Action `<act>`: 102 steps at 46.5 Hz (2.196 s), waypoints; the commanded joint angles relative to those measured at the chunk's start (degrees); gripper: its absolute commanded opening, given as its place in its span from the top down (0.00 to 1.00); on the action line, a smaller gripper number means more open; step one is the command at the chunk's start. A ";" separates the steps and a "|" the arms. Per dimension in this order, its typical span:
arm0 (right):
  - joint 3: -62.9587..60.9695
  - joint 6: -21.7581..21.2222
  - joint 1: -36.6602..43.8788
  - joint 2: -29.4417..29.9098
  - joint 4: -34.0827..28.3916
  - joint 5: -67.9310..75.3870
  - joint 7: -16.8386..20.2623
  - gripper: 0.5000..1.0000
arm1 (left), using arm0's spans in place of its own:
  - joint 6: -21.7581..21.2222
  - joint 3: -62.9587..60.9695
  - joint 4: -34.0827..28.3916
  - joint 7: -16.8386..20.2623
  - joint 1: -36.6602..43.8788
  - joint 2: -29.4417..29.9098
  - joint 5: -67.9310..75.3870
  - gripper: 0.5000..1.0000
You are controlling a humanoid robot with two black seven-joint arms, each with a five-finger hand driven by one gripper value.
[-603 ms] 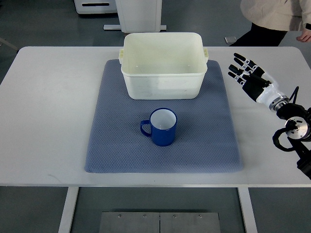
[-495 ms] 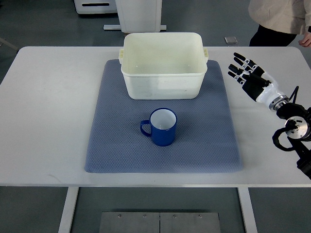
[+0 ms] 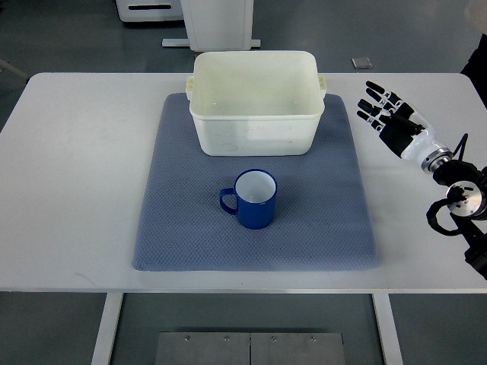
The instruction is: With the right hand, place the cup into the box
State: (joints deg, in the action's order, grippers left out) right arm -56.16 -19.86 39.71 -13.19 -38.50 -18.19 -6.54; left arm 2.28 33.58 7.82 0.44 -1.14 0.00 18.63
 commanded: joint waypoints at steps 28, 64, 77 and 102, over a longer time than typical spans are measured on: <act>0.35 0.00 0.11 0.10 0.00 0.00 0.48 0.00 | 0.00 -0.01 0.00 0.00 0.00 0.00 0.01 0.00; 0.26 0.00 -0.07 0.10 0.00 0.00 0.30 0.00 | 0.00 -0.01 0.00 0.00 0.00 0.00 0.01 0.00; 0.26 0.00 0.02 0.01 0.09 0.00 0.21 0.00 | 0.00 -0.01 0.00 0.00 0.00 0.00 0.01 0.00; 0.26 -0.09 -0.16 0.18 0.44 0.00 0.30 0.00 | 0.00 -0.01 0.00 0.00 0.00 0.00 0.01 0.00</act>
State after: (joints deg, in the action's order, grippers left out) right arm -55.75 -19.91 39.47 -13.01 -38.06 -18.20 -6.42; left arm 2.28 33.59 7.82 0.44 -1.14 0.00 18.64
